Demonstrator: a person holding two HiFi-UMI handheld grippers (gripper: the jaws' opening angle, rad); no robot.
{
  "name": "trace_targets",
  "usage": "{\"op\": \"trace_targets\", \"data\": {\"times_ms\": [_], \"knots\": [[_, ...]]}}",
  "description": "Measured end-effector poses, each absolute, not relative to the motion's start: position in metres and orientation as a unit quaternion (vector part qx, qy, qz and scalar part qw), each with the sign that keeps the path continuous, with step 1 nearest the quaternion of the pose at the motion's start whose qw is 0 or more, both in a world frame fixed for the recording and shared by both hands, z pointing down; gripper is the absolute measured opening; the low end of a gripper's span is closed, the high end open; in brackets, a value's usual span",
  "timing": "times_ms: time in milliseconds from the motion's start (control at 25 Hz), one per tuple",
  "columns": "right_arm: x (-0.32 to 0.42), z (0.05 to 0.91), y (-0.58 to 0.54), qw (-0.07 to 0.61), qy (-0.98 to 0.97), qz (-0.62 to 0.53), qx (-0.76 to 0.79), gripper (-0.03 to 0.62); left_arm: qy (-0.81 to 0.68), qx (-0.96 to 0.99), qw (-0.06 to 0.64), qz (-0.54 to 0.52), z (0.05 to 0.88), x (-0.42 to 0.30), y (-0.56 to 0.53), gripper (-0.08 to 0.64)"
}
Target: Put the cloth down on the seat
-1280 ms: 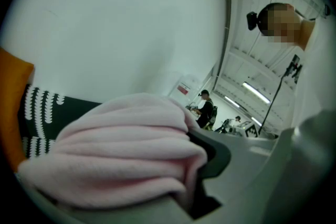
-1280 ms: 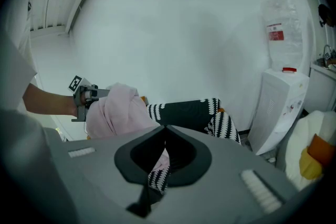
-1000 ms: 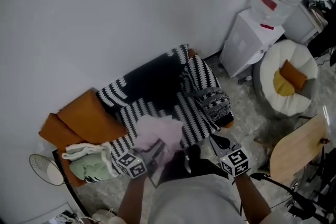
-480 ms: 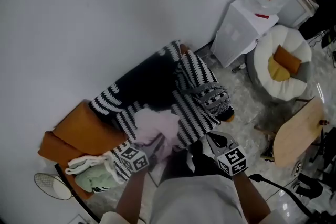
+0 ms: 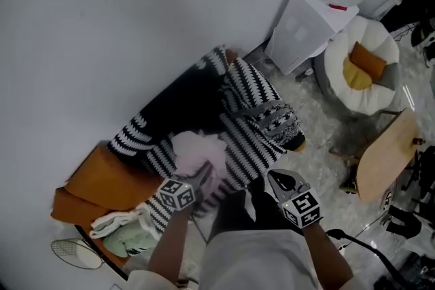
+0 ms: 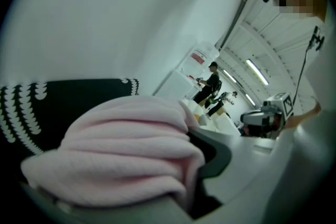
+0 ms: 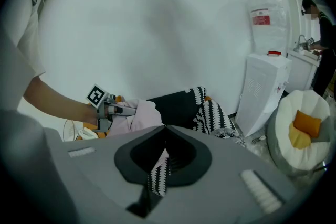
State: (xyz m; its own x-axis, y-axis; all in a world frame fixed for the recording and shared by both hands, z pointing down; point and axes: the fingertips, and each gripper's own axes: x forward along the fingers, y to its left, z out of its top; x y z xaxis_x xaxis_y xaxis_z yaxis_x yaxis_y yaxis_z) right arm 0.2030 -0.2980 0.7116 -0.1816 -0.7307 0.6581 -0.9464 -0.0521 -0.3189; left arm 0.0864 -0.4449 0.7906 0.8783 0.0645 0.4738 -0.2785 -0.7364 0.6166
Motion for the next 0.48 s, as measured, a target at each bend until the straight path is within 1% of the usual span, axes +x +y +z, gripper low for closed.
{"op": "trace_targets", "data": {"times_ms": [280, 480], "knots": [[0.202, 0.738, -0.310, 0.147, -0.658, 0.390, 0.626, 0.003, -0.067, 0.891, 0.363, 0.262, 0.840, 0.100, -0.468, 0.097], [0.200, 0.754, -0.312, 0.145, -0.650, 0.402, 0.628, 0.003, -0.083, 0.882, 0.364, 0.288, 0.872, 0.107, -0.481, 0.115]]}}
